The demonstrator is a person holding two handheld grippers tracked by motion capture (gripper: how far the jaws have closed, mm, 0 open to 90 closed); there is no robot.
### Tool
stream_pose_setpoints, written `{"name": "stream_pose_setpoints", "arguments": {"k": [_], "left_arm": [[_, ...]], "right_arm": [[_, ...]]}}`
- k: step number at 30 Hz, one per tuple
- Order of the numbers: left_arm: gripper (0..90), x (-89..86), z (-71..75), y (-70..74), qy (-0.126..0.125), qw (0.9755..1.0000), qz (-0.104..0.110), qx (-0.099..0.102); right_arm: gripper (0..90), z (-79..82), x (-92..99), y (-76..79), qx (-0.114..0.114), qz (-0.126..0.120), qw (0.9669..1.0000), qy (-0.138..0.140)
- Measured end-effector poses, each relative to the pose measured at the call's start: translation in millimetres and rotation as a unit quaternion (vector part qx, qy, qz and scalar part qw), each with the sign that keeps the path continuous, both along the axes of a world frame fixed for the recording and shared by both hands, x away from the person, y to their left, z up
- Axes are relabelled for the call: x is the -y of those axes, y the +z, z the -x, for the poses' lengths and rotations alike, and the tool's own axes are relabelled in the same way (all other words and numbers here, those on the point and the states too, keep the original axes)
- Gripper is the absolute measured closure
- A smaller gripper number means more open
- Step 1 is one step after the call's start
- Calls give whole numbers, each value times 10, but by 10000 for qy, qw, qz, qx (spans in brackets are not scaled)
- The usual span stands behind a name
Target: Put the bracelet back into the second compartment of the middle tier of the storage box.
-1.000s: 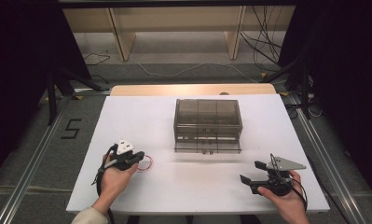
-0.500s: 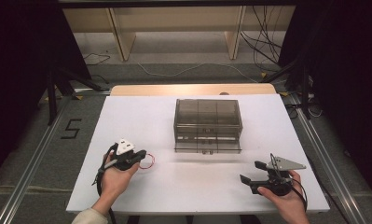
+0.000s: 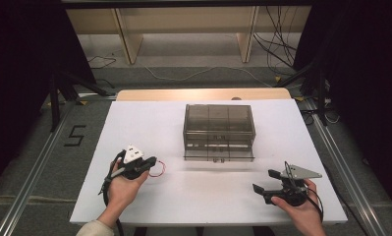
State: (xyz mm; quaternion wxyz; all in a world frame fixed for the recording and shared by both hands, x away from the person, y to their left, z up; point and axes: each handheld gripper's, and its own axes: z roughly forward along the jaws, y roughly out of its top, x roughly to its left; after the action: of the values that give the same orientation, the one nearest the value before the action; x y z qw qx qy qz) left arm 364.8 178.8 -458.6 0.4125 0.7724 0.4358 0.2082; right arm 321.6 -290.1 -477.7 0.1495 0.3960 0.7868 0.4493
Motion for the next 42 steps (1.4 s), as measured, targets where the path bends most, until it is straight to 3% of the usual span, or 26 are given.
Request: {"name": "stream_pose_setpoints", "arguments": {"k": [42], "left_arm": [[883,359,14,143,-462,9987,138,148]], "right_arm": [[168,-5,-6,-10,-51,27,10000,-41]]}}
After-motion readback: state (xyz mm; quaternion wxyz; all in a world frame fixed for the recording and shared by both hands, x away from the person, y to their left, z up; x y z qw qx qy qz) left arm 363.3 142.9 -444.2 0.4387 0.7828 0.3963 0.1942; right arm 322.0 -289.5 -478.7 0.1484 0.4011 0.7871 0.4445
